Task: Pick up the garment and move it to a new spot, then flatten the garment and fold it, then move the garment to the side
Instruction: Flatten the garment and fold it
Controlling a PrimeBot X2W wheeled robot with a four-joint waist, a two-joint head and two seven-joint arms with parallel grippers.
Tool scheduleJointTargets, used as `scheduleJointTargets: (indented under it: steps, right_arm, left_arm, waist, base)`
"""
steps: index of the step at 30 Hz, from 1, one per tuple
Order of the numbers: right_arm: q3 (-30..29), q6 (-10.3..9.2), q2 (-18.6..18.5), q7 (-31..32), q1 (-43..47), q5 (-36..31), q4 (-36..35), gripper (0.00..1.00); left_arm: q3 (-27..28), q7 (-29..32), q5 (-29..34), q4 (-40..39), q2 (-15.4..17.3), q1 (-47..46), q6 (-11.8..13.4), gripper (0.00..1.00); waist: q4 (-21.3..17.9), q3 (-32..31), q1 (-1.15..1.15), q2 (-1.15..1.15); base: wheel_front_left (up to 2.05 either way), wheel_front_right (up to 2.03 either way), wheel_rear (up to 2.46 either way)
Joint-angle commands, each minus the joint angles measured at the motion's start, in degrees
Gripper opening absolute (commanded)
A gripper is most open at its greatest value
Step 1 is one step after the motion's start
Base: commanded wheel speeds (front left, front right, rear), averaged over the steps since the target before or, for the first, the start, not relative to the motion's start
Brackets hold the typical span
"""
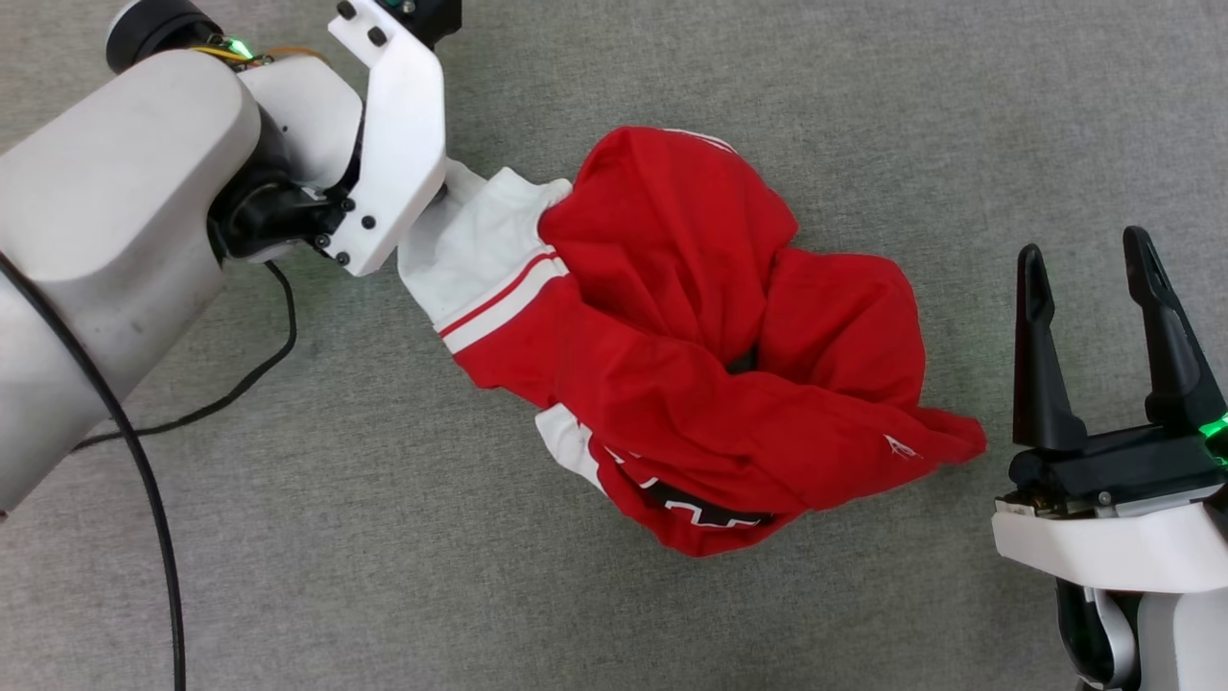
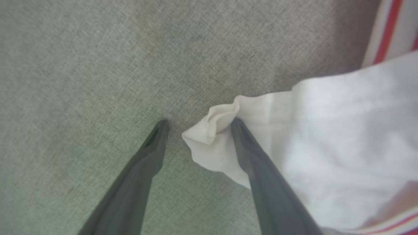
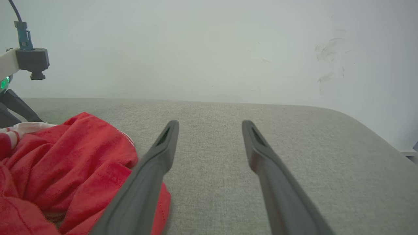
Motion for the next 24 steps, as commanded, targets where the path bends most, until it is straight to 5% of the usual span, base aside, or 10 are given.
scheduleJointTargets:
  steps: [1, 3, 9, 15, 24]
  right_arm:
    - [-0.02, -0.02, 0.08, -0.11, -0.79, 0.26, -0.14, 1.00]
    - [-0.04, -0.02, 0.09, -0.11, -0.62, 0.28, -0.02, 1.00]
    - [-0.27, -0.02, 0.08, -0.11, 0.16, -0.32, 0.73, 1.00]
    - [-0.63, -0.02, 0.08, -0.11, 1.97, -1.46, 1.54, 1.00]
    - [-0.79, -0.02, 0.08, -0.11, 5.56, -1.93, 2.18, 1.00]
  left_arm:
    - [-1.35, 0.74, 0.04, 0.16, -0.25, 1.62, -0.01, 1.00]
    - [-2.28, 1.83, 0.00, -0.72, -0.13, 2.85, -0.02, 0.00]
    - [-1.92, -3.15, -0.92, -2.58, 0.37, 1.57, -0.02, 0.00]
    - [-0.93, -14.30, -4.20, -4.42, 1.77, 0.62, -0.01, 0.00]
    - [-1.65, -25.65, -3.17, -7.71, 10.02, 6.10, -0.01, 0.00]
  waist:
    - [-0.28, 0.29, 0.00, 0.00]
    - [-0.35, 0.34, 0.00, 0.00]
    - [0.97, -2.39, 0.00, 0.00]
    - [3.97, -8.02, 0.00, 0.00]
    - [7.91, -14.50, 0.00, 0.00]
  base:
    - [0.00, 0.00, 0.00]
    - [0.00, 0.00, 0.00]
    - [0.00, 0.00, 0.00]
    - [0.00, 0.00, 0.00]
    - [0.00, 0.00, 0.00]
